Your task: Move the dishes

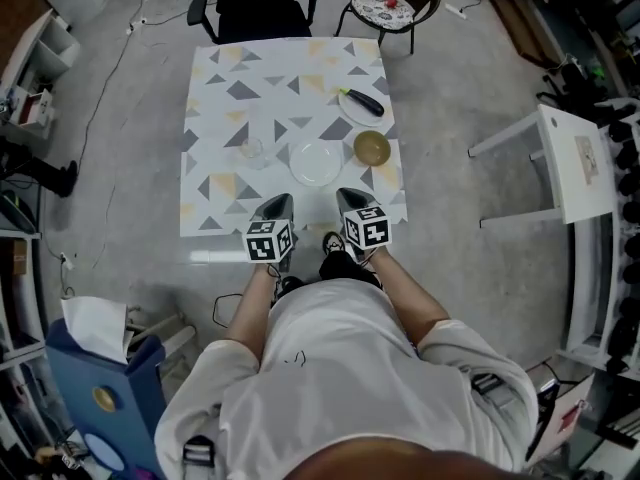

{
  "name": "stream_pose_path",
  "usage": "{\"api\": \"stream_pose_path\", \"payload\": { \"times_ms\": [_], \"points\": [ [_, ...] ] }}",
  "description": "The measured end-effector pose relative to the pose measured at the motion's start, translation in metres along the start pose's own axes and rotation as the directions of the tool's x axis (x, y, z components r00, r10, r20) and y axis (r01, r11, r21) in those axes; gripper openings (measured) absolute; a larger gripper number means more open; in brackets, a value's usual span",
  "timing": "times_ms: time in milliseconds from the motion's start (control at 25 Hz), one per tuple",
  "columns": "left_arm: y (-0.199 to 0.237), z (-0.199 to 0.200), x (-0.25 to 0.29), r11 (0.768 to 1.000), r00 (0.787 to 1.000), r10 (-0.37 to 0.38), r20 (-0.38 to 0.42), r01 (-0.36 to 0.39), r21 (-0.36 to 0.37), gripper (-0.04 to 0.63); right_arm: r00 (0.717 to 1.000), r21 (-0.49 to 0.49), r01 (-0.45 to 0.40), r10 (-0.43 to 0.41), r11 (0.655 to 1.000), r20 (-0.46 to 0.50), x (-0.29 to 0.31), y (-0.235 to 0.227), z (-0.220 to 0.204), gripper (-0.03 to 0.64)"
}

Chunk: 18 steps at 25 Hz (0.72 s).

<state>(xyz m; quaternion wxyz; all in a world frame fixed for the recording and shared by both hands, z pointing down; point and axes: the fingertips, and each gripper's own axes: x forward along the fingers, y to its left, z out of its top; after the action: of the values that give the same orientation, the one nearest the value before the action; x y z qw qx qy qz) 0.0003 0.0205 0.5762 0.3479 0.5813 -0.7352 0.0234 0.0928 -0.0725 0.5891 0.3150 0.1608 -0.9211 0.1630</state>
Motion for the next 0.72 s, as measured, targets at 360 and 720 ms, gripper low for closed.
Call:
{"api": "stream_pose_path", "payload": {
  "times_ms": [360, 720],
  "points": [
    [-0.024, 0.095, -0.01, 0.996, 0.979, 0.05, 0.198, -0.064, 0.063, 0.02, 0.977, -0.147, -0.034, 0.064, 0.989, 0.205, -0.026, -0.001, 0.111, -0.003],
    [-0.066, 0.19, -0.056, 0.969, 0.905, 0.057, 0.421, -0.152, 0.197, 0.02, 0.898, -0.227, 0.0, 0.099, 0.974, 0.428, -0.082, 0.003, 0.208, -0.003]
  ]
}}
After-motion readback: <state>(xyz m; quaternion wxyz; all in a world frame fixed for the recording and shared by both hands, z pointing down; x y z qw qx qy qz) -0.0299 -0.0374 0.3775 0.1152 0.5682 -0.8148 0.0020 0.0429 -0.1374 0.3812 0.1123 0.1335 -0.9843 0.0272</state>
